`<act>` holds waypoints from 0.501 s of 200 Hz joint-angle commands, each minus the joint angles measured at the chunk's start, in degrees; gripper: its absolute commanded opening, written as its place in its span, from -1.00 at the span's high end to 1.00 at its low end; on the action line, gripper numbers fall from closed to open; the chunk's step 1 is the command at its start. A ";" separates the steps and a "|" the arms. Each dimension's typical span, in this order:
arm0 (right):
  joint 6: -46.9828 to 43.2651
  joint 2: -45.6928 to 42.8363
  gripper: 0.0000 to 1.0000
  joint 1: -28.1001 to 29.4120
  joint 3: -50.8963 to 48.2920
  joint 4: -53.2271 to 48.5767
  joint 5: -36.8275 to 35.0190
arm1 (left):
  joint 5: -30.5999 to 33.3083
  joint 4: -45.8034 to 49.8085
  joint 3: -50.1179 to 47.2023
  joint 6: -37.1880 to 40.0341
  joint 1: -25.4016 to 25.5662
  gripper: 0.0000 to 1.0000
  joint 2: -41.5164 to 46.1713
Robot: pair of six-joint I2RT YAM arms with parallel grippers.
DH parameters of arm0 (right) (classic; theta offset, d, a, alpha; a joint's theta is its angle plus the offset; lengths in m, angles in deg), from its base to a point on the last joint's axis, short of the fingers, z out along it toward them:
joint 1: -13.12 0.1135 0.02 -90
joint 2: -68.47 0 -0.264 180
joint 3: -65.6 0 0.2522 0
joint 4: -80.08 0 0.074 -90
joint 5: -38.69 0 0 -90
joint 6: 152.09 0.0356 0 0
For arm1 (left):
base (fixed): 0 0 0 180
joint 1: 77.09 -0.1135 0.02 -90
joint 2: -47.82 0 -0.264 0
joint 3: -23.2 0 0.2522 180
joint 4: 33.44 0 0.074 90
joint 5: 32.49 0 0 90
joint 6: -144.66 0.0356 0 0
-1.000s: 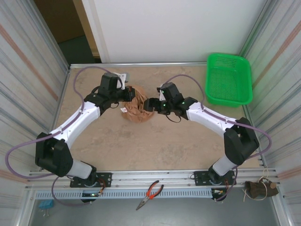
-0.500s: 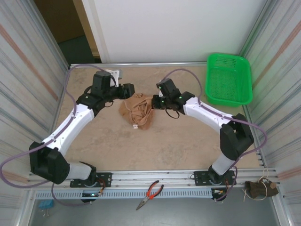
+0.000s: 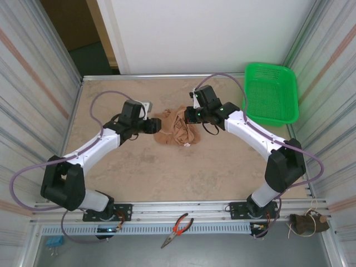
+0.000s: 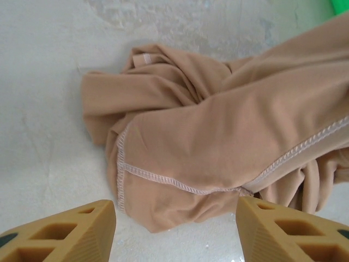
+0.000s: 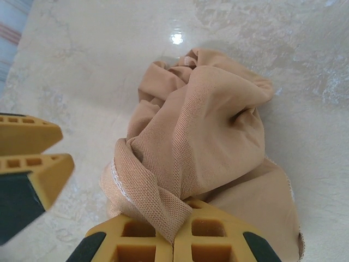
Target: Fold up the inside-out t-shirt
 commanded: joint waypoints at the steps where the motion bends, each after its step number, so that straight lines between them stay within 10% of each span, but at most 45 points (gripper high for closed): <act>1: -1.01 -0.14 1.00 -0.13 0.06 -0.70 0.73 | 0.61 -6.45 -2.46 0.65 2.37 -0.21 -0.18; 100: 0.61 -0.95 1.00 -0.38 -0.44 -0.54 2.56 | 4.33 -12.71 4.01 -2.08 6.91 -0.19 -12.94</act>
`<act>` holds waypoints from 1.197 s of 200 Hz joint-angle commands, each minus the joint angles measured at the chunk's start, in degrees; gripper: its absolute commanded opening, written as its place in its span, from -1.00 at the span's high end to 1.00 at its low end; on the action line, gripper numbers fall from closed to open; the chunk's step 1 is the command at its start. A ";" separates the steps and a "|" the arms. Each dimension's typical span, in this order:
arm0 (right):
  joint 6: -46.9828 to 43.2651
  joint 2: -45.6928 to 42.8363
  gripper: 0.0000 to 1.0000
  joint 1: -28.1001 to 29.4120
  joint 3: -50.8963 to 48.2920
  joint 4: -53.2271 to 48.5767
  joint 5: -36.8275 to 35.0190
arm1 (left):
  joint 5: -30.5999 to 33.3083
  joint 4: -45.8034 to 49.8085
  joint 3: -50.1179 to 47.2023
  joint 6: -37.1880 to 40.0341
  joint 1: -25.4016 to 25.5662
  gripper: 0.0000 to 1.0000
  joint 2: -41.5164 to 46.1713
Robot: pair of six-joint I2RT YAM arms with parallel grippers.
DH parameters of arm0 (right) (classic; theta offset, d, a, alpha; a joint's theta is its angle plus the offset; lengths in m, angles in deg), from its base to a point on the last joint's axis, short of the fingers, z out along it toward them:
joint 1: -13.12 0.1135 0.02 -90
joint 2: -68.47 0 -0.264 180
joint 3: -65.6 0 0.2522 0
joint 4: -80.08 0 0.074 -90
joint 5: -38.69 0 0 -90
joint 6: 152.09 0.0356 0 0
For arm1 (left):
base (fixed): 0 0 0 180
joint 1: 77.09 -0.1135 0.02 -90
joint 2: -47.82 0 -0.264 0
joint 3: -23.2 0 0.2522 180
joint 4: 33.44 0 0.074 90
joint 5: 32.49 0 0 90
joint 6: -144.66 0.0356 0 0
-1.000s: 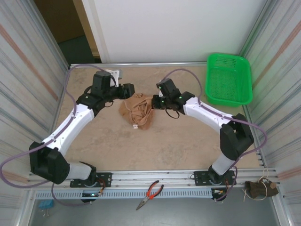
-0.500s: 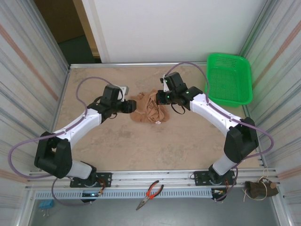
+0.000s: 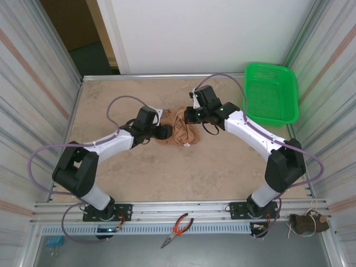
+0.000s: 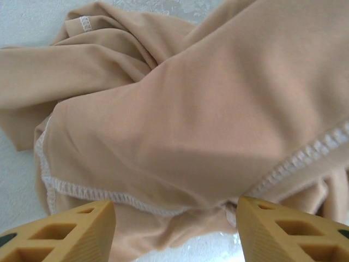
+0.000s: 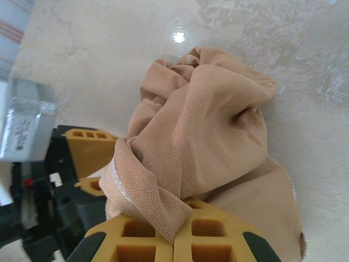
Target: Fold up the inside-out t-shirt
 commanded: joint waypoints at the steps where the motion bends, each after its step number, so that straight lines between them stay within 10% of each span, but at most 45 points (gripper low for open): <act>1: 0.62 -0.97 1.00 -0.29 -0.44 -0.55 1.83 | 2.58 -2.72 4.76 -0.93 0.97 -0.18 -2.93; 34: 0.71 -3.02 1.00 -0.70 -0.43 -1.11 1.66 | 5.95 -1.12 10.48 -0.16 1.07 1.00 -8.39; 76: 0.49 -5.67 1.00 -8.22 5.98 -4.02 3.38 | 11.99 10.78 21.66 6.82 -0.08 1.00 -1.64; 145: -1.66 -6.83 1.00 -13.50 35.42 -15.29 4.38 | 4.96 20.46 42.90 3.27 -3.36 1.00 13.80; 239: 1.87 -20.45 1.00 -13.67 30.59 -11.79 8.55 | 3.74 17.50 40.90 -5.57 1.16 1.00 27.48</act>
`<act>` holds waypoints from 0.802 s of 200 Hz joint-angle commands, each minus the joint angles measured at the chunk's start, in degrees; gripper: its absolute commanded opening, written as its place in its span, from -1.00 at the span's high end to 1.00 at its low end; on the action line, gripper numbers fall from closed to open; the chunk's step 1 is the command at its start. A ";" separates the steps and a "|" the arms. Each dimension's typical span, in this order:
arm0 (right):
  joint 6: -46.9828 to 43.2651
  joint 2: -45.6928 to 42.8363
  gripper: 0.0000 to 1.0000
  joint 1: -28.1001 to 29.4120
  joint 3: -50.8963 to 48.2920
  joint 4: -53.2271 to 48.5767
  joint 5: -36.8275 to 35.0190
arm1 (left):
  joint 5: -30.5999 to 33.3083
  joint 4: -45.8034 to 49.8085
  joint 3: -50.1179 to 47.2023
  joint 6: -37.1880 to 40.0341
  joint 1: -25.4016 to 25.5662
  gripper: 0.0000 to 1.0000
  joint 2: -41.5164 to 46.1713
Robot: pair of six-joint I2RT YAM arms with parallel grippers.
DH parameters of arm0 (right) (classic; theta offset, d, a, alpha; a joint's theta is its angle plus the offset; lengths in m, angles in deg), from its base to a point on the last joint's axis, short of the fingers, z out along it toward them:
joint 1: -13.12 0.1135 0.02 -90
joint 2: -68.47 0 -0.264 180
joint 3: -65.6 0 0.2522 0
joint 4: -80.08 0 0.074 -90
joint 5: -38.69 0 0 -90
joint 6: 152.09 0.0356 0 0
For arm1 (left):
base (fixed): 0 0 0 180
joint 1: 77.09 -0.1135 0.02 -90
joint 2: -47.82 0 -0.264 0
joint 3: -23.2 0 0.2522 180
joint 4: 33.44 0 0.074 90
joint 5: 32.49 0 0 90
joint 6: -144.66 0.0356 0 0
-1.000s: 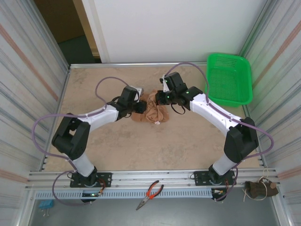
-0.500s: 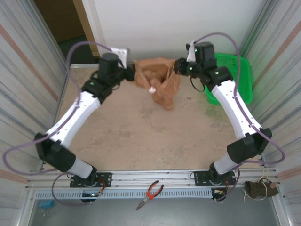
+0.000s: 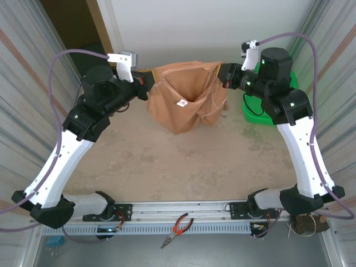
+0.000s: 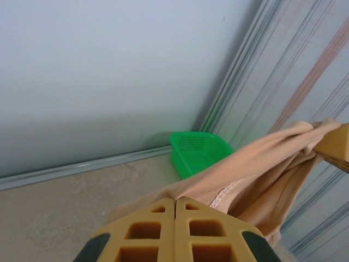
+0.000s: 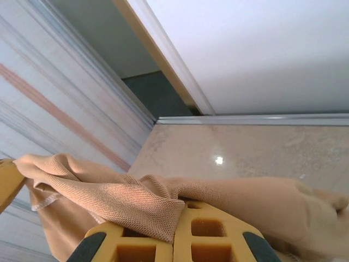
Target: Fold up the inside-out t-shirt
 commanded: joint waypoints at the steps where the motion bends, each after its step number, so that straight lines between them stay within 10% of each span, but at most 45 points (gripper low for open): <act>1: 1.84 -4.42 1.00 -0.58 0.51 3.22 1.19 | 1.28 -3.27 1.26 -4.46 -0.43 1.00 6.34; 44: 1.68 2.81 1.00 -3.34 -2.23 5.70 3.86 | 7.83 0.21 2.28 -6.32 -3.75 1.00 2.93; 114: 6.67 44.78 1.00 -11.60 19.98 11.10 4.57 | -6.76 -10.58 5.64 -10.88 -20.13 1.00 -30.24; 133: 6.10 57.17 -0.11 -12.96 37.54 2.08 5.79 | -9.92 -5.69 14.33 -9.69 -20.56 0.94 -38.51; 160: -0.25 54.88 -0.35 -11.78 35.52 -4.71 2.14 | -13.17 -4.86 10.10 -7.88 -19.44 0.14 -36.77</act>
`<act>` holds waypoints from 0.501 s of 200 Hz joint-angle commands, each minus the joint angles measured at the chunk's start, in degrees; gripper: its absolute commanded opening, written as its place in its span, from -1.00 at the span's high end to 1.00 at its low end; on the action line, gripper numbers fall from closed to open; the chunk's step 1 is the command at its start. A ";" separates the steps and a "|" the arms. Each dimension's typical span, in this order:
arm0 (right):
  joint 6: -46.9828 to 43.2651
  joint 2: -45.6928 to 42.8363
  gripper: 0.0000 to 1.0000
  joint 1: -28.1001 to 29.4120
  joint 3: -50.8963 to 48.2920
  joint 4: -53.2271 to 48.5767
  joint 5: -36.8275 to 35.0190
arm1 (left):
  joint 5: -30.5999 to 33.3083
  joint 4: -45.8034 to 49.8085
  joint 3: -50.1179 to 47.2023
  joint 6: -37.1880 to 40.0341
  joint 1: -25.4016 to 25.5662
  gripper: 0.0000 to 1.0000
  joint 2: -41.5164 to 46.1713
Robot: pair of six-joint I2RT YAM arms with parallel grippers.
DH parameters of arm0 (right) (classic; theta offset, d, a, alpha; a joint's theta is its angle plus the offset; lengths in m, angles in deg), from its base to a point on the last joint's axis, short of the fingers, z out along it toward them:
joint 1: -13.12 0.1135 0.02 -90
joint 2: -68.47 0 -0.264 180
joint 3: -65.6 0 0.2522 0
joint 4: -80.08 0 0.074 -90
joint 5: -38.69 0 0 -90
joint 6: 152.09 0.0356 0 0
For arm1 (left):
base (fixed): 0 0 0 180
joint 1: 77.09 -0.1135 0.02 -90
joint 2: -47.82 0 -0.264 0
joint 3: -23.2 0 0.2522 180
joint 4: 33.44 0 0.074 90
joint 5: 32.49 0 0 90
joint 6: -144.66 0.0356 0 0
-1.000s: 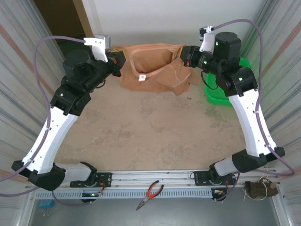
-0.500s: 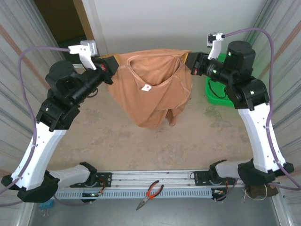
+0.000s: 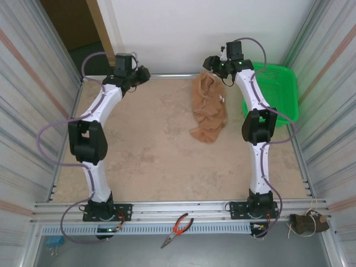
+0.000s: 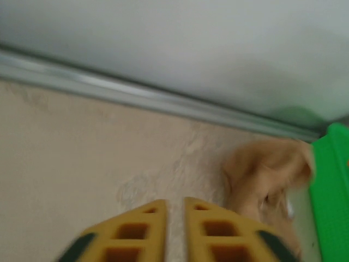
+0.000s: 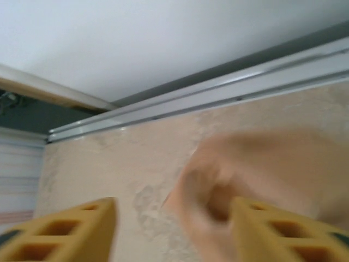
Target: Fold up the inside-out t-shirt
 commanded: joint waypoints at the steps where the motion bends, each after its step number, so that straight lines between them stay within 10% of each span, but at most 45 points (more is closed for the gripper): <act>1: -4.65 -8.27 -0.35 1.22 -0.30 -7.15 -2.67 | -5.26 0.06 -0.32 1.52 1.41 0.11 7.45; 48: -2.79 -29.92 -0.40 2.40 -43.87 10.25 -6.96 | -3.87 -4.60 -20.57 2.68 6.22 -0.24 16.73; 100: -2.50 -23.33 -0.40 4.83 -46.84 10.50 -15.74 | -1.58 -6.17 -30.84 0.37 8.11 -0.35 23.24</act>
